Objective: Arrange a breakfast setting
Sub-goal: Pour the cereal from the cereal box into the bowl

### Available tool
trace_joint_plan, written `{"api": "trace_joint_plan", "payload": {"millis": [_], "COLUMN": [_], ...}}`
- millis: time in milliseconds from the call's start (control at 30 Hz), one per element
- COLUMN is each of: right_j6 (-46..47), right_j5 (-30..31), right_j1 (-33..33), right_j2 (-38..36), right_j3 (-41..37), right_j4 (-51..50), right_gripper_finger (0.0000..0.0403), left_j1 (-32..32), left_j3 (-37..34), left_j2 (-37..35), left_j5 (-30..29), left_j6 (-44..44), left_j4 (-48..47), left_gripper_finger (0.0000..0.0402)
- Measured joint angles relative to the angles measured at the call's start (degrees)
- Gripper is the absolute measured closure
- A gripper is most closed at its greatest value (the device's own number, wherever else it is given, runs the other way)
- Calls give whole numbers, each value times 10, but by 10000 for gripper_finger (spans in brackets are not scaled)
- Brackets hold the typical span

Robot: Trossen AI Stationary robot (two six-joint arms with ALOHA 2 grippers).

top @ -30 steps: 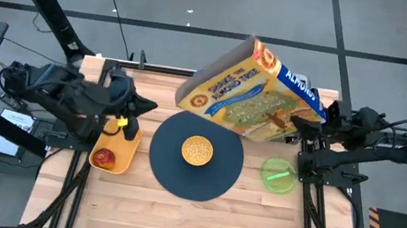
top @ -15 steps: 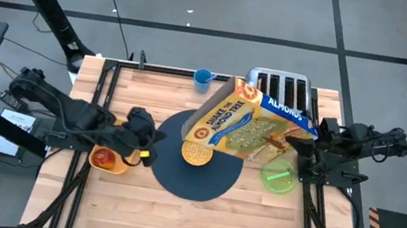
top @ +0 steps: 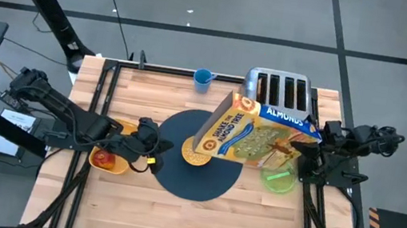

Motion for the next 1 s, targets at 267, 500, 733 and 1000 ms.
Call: {"api": "trace_joint_plan", "payload": {"millis": [267,500,733,1000], "right_j6": [8,9,9,0], "right_j5": [0,6,6,21], "right_j1": [0,0,0,0], "right_j2": [-12,-13,-13,-13], "right_j3": [0,0,0,0], "right_j4": [-72,-120,-151,-189], "right_gripper_finger": [214,214,214,214], "left_j1": [8,32,38,42], "left_j3": [0,0,0,0], "left_j2": [5,33,80,143], "left_j5": [-1,-4,21,60], "left_j6": [9,14,45,46], "left_j4": [2,7,53,99], "left_gripper_finger": [393,393,393,393]}}
